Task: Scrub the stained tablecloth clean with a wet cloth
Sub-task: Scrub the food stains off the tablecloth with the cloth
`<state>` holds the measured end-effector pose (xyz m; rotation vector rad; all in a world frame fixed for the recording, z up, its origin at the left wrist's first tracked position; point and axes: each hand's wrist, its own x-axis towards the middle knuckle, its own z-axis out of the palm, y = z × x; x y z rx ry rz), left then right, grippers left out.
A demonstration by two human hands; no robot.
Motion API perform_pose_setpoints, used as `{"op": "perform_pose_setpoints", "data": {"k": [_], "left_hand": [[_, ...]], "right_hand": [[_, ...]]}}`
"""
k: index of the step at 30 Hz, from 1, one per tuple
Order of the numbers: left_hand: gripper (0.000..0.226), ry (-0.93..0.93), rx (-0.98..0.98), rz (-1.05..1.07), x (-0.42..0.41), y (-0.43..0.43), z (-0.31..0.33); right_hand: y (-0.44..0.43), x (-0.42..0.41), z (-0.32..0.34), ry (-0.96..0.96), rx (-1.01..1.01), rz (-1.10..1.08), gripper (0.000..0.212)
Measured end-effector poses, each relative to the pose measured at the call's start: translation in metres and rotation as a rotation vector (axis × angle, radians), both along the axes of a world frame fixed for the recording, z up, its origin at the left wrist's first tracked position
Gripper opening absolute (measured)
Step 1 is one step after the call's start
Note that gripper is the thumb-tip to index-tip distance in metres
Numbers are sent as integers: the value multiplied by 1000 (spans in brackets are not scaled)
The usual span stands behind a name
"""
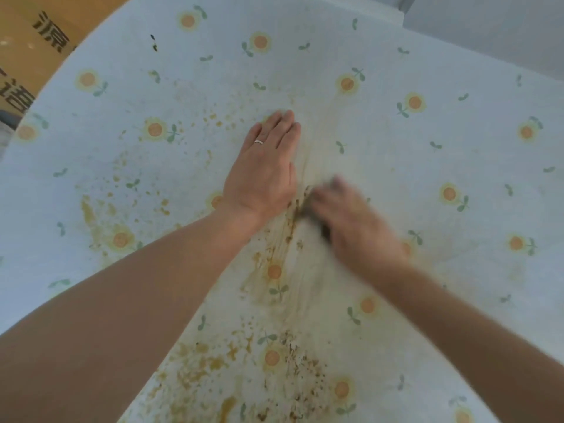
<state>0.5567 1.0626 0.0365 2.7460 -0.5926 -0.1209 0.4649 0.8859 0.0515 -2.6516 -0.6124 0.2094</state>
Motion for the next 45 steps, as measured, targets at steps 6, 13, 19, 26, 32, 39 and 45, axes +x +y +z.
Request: {"op": "perform_pose_setpoints", "data": {"k": [6,13,19,26,32,39,45], "left_hand": [[63,-5,7,3,-1,0,-1],[60,-11,21,0,0,1,-1],[66,-19,9,5,0,1,0],[60,1,16,7,-1,2,1],[64,19,33,-2,-3,3,5],[57,-3,-4,-15,-4,4,3],[56,-18,25,-72,-38,23,-2]], "right_hand": [[-9,68,-9,-87,22,-491,46],[35,-84,-4,-8,192,-31,35],[-16,37,-12,-96,56,-338,46],[13,60,-9,-85,30,-521,42],[61,-94,-5,-19,210,-294,25],[28,-68,-2,-236,-102,-176,23],[14,17,-15,-268,-134,-735,32]]}}
